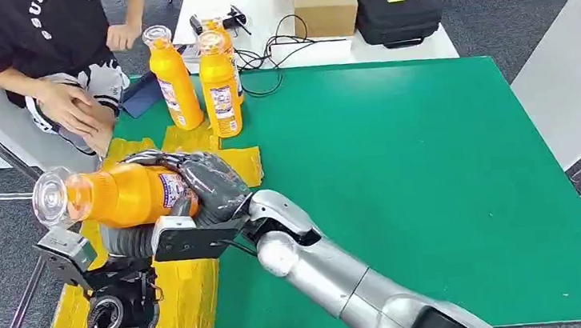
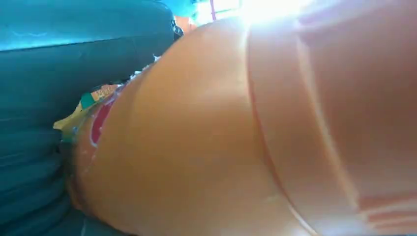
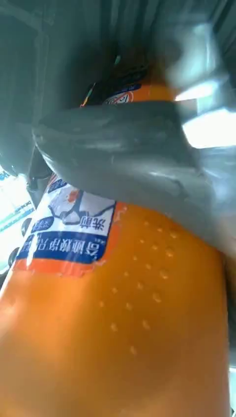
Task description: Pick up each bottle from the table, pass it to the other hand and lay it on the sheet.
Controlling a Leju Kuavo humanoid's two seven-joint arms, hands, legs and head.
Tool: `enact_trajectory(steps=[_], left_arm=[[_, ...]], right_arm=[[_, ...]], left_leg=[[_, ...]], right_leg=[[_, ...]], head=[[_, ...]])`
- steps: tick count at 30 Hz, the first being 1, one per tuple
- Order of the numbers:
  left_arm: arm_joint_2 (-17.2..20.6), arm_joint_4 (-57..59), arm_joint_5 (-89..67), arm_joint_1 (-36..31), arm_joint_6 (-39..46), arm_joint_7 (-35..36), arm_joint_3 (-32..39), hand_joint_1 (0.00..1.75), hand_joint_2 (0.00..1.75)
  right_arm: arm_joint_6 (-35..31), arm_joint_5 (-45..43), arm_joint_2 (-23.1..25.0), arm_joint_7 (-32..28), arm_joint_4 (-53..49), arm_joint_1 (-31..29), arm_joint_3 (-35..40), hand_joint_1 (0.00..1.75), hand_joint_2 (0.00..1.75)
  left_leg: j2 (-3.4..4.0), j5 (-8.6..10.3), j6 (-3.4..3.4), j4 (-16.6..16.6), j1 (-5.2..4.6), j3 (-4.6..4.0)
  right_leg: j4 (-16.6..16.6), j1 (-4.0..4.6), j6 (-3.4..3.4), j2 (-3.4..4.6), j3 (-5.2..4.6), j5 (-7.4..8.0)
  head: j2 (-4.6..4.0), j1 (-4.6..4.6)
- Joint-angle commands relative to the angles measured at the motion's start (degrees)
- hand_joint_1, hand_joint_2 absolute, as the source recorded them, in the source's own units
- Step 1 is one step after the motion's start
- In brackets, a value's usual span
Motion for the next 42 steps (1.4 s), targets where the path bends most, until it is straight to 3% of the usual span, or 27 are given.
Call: enact_trajectory(steps=[1, 2, 3, 7, 8, 9, 14, 16, 20, 22, 27, 28, 33, 36, 42], left_arm=[[0.6, 1.5, 0.1, -5.7, -0.1, 0.8, -3.3, 1.75, 1.75], [0.6, 1.6, 0.2, -5.7, 0.0, 0.8, -3.4, 1.75, 1.75], [0.6, 1.4, 0.4, -5.6, 0.3, 0.8, -3.5, 1.75, 1.75], [0.6, 1.4, 0.4, -5.6, 0.3, 0.8, -3.5, 1.75, 1.75], [0.6, 1.4, 0.5, -5.7, 0.3, 0.8, -3.4, 1.75, 1.75], [0.7, 1.4, 0.6, -5.7, 0.7, 0.9, -3.4, 1.75, 1.75], [1.3, 0.2, 1.0, -4.2, 2.6, 0.8, -2.4, 1.75, 1.75], [1.3, -0.4, 1.1, -3.7, 2.7, 0.9, -1.8, 1.75, 1.75], [1.2, -0.4, 1.1, -3.8, 2.7, 0.9, -1.7, 1.75, 1.75], [1.1, -0.7, 0.5, -3.4, 3.7, 1.1, -0.9, 1.75, 1.75], [0.9, -2.5, -4.1, -0.6, 10.2, 1.8, 2.6, 1.75, 1.75], [0.8, -2.5, -5.2, -0.2, 11.2, 1.8, 3.3, 1.75, 1.75], [-0.5, -2.0, -13.7, 1.9, 17.2, 1.5, 5.8, 1.75, 1.75], [0.7, 3.7, -46.0, -0.5, 33.0, 9.0, 3.9, 1.75, 1.75], [0.4, 6.2, -49.1, -1.8, 33.2, 9.2, 3.2, 1.75, 1.75]], right_arm=[[1.4, 0.6, 0.2, 0.4, 4.0, 1.1, 9.8, 1.75, 1.75], [1.1, 0.3, 0.1, 0.7, 3.9, 1.1, 9.7, 1.54, 1.75], [0.5, -0.2, -0.1, 0.9, 3.6, 1.3, 9.3, 1.03, 1.75], [0.5, -0.2, -0.1, 0.9, 3.6, 1.3, 9.3, 1.03, 1.75], [-0.1, -0.1, -0.2, 0.9, 3.4, 1.2, 9.1, 0.00, 1.75], [-1.8, 0.1, -0.5, 1.1, 2.6, 1.4, 8.7, 0.00, 0.00], [-7.4, 0.6, -5.5, 3.6, -6.9, 2.0, 3.0, 0.00, 0.00], [-6.7, 0.9, -7.5, 4.1, -10.3, 2.4, 1.5, 0.00, 0.00], [-6.3, 1.6, -7.4, 4.6, -10.9, 3.0, 1.3, 0.00, 0.00], [-10.6, 2.3, -9.1, 5.2, -15.2, 5.1, -3.2, 0.00, 0.00], [-11.9, 3.2, -15.8, 6.6, -31.4, 12.3, -15.1, 0.00, 0.00], [-11.8, 3.1, -16.2, 6.8, -33.7, 13.9, -17.6, 0.00, 1.75], [-15.1, 5.5, -16.1, 7.3, -42.8, 22.4, -28.3, 0.00, 1.75], [-18.2, 3.2, -15.3, 5.3, -50.4, 27.2, -34.3, 0.00, 1.75], [-18.1, 1.3, -15.3, 4.5, -53.9, 28.9, -35.9, 0.00, 1.75]], left_leg=[[-0.14, -0.08, -0.12, -0.1, 0.07, 0.29], [-0.12, -0.05, -0.10, -0.1, 0.04, 0.21], [-0.15, -0.11, -0.15, -0.1, 0.07, 0.41], [-0.17, -0.08, -0.13, -0.1, 0.06, 0.35], [-0.16, -0.06, -0.11, -0.1, 0.06, 0.25], [-0.17, -0.13, -0.17, -0.1, 0.08, 0.48], [-0.14, -0.01, -0.06, 0.0, 0.05, 0.09], [-0.23, -0.05, -0.09, -0.1, 0.06, 0.23], [-0.12, -0.07, -0.09, 0.0, 0.04, 0.23], [-0.12, -0.07, -0.10, -0.1, 0.01, 0.26], [-0.30, -0.09, -0.11, -0.1, 0.03, 0.40], [-0.25, -0.08, -0.08, -0.1, 0.01, 0.26], [-0.32, -0.13, -0.11, -0.1, -0.02, 0.44], [-0.39, -0.13, -0.10, -0.1, -0.03, 0.33], [-0.47, -0.12, -0.13, -0.1, -0.06, 0.38]], right_leg=[[-0.1, 0.08, -0.05, -0.21, 0.38, -0.12], [-0.1, 0.04, -0.04, -0.18, 0.28, -0.09], [-0.2, 0.07, -0.06, -0.24, 0.50, -0.17], [-0.1, 0.06, -0.05, -0.25, 0.42, -0.14], [-0.1, 0.06, -0.04, -0.23, 0.33, -0.12], [-0.2, 0.09, -0.06, -0.28, 0.56, -0.19], [-0.1, 0.05, -0.02, -0.20, 0.15, -0.05], [-0.1, 0.06, -0.01, -0.31, 0.33, -0.12], [-0.1, 0.04, -0.02, -0.18, 0.31, -0.10], [-0.1, 0.02, -0.03, -0.20, 0.33, -0.11], [-0.2, 0.05, -0.03, -0.37, 0.53, -0.17], [-0.1, 0.03, -0.01, -0.28, 0.38, -0.13], [-0.2, 0.01, -0.01, -0.41, 0.59, -0.21], [-0.2, 0.00, -0.01, -0.40, 0.48, -0.19], [-0.2, -0.03, -0.03, -0.48, 0.52, -0.21]], head=[[0.00, 0.00], [0.00, 0.00], [0.00, 0.00], [0.02, 0.00], [0.00, 0.00], [0.00, -0.02], [0.00, -0.02], [0.02, 0.00], [0.00, 0.02], [0.00, 0.00], [0.00, 0.00], [0.00, -0.02], [0.00, 0.02], [0.00, 0.02], [0.00, 0.00]])
